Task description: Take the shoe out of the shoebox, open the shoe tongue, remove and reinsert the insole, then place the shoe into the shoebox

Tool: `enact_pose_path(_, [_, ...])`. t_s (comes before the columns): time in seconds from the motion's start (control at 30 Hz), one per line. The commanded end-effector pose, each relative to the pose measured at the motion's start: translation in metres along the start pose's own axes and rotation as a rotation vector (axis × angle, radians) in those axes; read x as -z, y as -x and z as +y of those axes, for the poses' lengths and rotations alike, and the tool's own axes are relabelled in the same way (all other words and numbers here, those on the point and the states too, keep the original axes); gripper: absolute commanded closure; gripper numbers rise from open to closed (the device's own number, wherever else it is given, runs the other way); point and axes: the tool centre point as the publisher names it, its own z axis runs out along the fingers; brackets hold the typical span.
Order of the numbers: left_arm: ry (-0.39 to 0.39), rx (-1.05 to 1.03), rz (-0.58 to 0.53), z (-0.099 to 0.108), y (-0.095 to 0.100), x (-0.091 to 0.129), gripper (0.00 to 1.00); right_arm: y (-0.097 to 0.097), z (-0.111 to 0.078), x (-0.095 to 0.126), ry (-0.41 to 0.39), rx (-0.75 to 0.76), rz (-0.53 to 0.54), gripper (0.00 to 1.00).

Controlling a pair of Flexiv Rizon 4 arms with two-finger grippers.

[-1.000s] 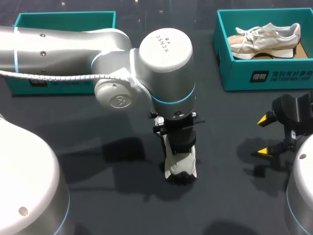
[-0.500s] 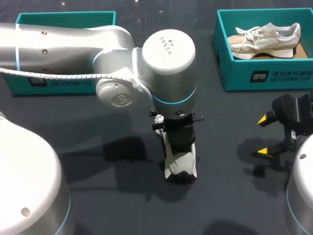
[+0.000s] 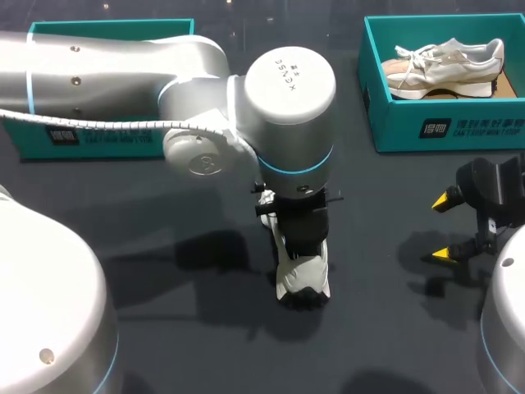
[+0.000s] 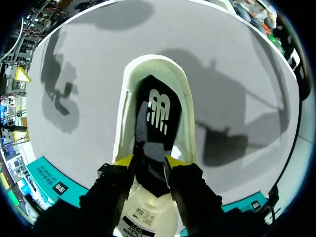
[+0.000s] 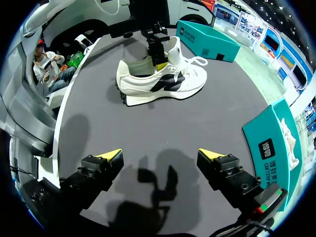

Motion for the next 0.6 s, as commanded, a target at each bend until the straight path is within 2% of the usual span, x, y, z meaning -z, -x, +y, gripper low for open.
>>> enact_pose_path(0.03, [-0.006,-0.003,0.002,0.001,0.000,-0.001,0.54,-0.002,0.000,0.000,-0.002,0.000,-0.003,0.00])
enact_pose_path(0.27, [-0.011,0.000,-0.005,0.007,-0.001,0.003,0.49,-0.002,0.000,0.000,-0.002,0.000,-0.003,0.00])
enact_pose_path(0.6, [-0.021,-0.003,-0.010,0.017,0.004,0.003,0.51,-0.002,0.000,0.000,-0.002,0.000,-0.003,0.00])
